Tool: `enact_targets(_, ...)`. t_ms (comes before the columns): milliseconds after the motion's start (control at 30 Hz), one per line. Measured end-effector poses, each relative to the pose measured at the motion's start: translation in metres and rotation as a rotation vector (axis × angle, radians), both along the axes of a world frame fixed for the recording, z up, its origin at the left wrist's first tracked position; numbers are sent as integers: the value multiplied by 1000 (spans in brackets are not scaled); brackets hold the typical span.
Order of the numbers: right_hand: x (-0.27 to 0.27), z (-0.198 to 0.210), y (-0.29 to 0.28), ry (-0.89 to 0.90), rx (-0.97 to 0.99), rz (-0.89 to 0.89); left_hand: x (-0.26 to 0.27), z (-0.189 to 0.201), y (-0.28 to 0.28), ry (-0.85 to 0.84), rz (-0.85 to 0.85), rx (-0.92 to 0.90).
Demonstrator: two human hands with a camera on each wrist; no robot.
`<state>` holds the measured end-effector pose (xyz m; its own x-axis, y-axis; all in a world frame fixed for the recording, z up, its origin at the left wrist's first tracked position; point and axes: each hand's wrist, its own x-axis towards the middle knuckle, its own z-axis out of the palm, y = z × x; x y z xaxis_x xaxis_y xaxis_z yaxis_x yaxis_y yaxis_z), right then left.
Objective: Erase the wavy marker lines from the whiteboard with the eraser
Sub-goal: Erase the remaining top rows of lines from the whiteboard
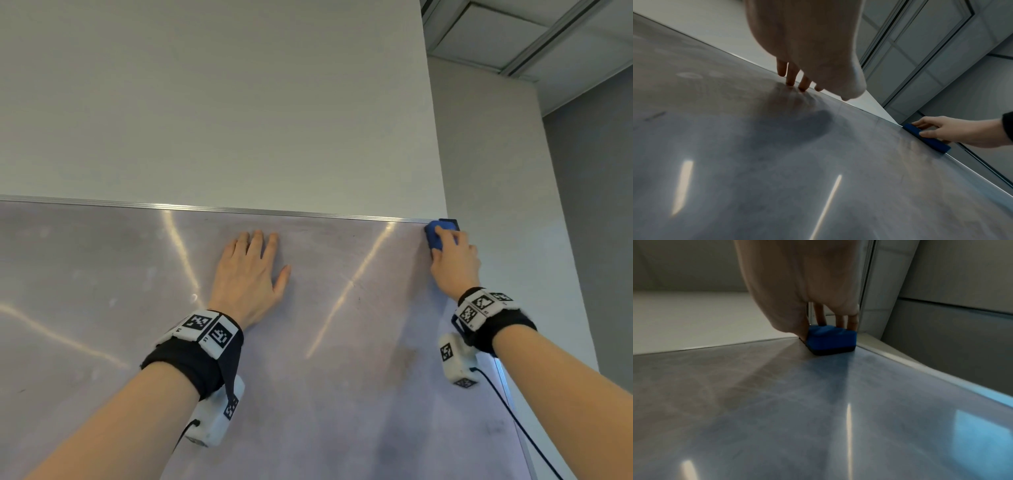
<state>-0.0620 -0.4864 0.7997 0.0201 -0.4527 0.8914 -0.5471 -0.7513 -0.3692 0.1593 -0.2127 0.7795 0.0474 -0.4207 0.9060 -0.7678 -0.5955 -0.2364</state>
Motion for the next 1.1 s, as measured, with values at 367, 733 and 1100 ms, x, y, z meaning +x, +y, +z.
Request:
enact_targets(367,43,-71,80,26,-121,135,-1,-6,-5,15,-10,-33)
enact_targets(733,95,-166,187,31,-275,428,-17,-44,17,75,-262,-65)
enact_targets(1100,85,-226,287,-153,151,706,-16,-147,94,286,-495,-123)
